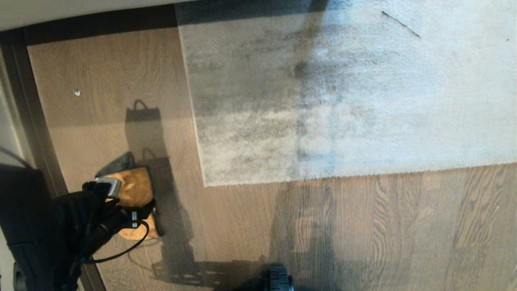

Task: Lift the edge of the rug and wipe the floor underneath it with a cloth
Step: Pick up the rag

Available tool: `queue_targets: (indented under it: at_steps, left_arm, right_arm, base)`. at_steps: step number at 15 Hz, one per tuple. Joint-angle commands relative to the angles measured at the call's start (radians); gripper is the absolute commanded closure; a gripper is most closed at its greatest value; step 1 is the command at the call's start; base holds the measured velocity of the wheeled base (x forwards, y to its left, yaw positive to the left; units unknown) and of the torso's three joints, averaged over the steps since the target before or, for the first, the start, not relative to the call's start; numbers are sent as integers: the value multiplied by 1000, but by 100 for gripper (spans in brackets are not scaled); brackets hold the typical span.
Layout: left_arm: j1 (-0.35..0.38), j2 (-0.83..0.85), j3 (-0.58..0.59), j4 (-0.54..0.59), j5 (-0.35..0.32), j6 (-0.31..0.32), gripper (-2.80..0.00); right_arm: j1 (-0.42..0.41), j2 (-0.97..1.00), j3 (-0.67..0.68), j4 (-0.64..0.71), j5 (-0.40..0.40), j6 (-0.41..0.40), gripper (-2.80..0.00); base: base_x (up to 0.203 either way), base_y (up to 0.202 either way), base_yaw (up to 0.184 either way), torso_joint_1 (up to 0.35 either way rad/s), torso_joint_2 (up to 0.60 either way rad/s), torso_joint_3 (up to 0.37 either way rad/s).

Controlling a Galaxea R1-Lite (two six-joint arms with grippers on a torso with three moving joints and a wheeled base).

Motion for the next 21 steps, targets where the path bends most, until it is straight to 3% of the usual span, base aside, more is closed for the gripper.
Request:
queue_targets:
  at_steps: [1, 12, 16, 21]
  left_arm:
    - [-2, 14, -7, -48, -1, 0, 0]
    - [-4, -17, 2, -48, -1, -1, 0]
    - [-6, -133, 50, -48, -1, -4, 0]
    - [4, -326, 198, -48, 1, -8, 0]
  right_arm:
    - [0, 0, 0, -1, 0, 0, 0]
    - [0, 0, 0, -1, 0, 0, 0]
    - [0, 0, 0, -1, 0, 0, 0]
    - [0, 0, 0, -1, 0, 0, 0]
  base:
    - [0, 0, 0, 0, 0, 0]
    - [0, 0, 0, 0, 0, 0]
    - [0, 0, 0, 0, 0, 0]
    - [0, 0, 0, 0, 0, 0]
